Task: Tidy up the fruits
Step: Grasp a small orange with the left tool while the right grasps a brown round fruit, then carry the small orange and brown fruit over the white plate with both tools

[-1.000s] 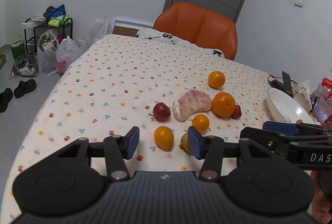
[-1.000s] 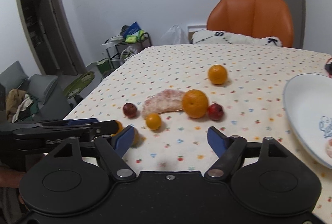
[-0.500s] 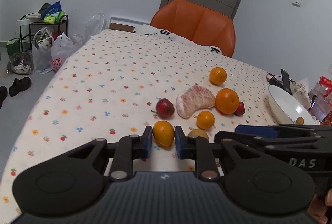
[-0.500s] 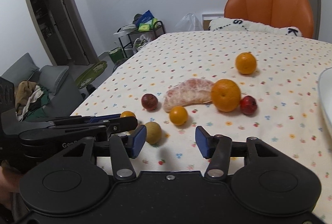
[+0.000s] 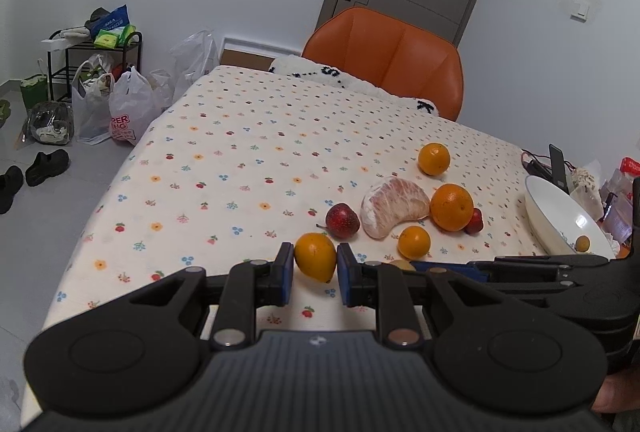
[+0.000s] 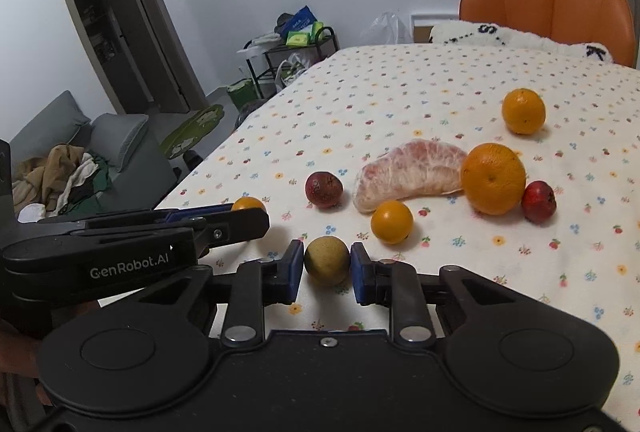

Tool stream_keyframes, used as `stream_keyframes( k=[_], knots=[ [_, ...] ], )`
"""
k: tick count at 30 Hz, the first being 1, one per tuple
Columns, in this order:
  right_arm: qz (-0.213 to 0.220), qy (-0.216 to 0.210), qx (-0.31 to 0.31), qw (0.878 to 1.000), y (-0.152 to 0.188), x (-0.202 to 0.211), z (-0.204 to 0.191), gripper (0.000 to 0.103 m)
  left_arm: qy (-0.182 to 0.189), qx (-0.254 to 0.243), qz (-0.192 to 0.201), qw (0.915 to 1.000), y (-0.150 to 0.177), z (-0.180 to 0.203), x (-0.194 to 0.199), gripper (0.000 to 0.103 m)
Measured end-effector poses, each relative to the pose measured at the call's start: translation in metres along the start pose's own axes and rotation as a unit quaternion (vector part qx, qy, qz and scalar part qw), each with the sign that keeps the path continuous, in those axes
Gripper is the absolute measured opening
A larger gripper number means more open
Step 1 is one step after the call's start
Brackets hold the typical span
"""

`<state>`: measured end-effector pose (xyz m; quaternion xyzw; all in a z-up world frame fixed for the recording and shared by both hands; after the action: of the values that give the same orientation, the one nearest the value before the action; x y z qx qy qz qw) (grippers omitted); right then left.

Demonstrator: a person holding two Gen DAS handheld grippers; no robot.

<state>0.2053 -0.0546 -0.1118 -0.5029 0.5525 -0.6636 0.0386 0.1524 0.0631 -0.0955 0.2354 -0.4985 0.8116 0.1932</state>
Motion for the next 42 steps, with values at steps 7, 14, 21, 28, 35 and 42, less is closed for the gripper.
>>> stream_keyframes(
  k=[7,14,21,28,35,42],
  knots=[
    [0.019,0.010,-0.010,1.000,-0.002,0.019,0.012,0.024,0.003,-0.009,0.006,0.9999,-0.002,0.012,0.004,0.021],
    [0.035,0.023,-0.020,0.999,0.000,0.039,0.029,0.024,0.010,-0.026,0.011,0.9996,-0.002,0.035,0.005,0.021],
    [0.046,0.033,-0.027,0.998,0.004,0.056,0.045,0.024,0.016,-0.037,0.014,0.9991,0.002,0.056,0.006,0.021],
    [0.061,0.047,-0.037,0.996,0.006,0.074,0.062,0.024,0.026,-0.055,0.015,0.9980,0.003,0.080,0.006,0.021],
    [0.071,0.066,-0.047,0.994,0.012,0.093,0.084,0.024,0.038,-0.063,0.019,0.9971,0.003,0.103,0.003,0.021],
    [0.084,0.092,-0.068,0.990,0.018,0.114,0.111,0.024,0.056,-0.080,0.015,0.9951,0.006,0.133,-0.006,0.021]
  ],
)
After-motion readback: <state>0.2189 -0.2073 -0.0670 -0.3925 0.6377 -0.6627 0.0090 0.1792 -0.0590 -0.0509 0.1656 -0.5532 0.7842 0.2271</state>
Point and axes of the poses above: each gripper's, at about its wrist camera, not at the fingertips, and x roughly against the way its jaws point, z to its right, y to its underside, the point moved 7 cm from there along -x, roughly the way its jaws point, and after that the axes turned 10 degrees about x, right-handed, at the moved point
